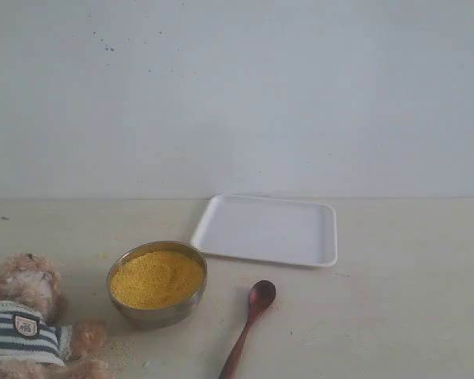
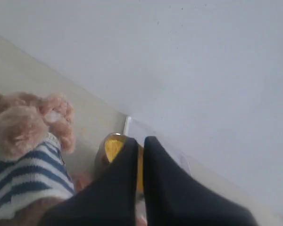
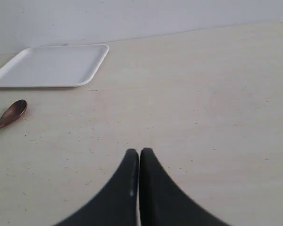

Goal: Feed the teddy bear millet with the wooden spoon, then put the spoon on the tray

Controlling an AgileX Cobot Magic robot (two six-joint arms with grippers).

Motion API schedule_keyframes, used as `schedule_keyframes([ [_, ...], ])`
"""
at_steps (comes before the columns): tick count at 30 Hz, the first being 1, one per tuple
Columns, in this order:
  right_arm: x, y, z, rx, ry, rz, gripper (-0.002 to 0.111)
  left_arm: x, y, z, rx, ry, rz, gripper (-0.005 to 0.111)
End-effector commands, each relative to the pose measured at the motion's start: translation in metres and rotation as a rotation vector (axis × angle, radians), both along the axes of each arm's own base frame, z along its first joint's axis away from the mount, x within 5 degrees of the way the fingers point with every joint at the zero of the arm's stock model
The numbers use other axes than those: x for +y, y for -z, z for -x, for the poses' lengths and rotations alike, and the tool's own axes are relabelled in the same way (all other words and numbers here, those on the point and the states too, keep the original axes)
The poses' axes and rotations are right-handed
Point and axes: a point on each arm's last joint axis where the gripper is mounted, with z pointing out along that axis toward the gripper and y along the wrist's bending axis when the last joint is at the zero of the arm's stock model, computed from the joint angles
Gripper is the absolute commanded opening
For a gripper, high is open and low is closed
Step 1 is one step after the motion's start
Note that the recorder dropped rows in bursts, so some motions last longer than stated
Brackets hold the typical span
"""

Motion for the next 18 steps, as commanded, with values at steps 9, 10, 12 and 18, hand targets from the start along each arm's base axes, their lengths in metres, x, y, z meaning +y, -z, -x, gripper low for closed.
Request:
schedule_keyframes([
  [9, 0.0, -0.002, 0.0, -0.015, -0.002, 0.003, 0.0, 0.052, -0.079, 0.033, -0.787, -0.565, 0.201, 0.004],
  [10, 0.0, -0.002, 0.0, -0.015, -0.002, 0.003, 0.0, 0.052, -0.093, 0.034, -0.801, -0.558, 0.203, 0.004],
  [12, 0.0, -0.002, 0.0, -0.015, -0.002, 0.003, 0.0, 0.043, -0.119, 0.026, -0.762, -0.481, 0.134, 0.004],
  [18, 0.0, -0.002, 0.0, -0.015, -0.002, 0.003, 0.0, 0.002, -0.157, -0.057, -0.222, -0.115, -0.502, 0.004],
])
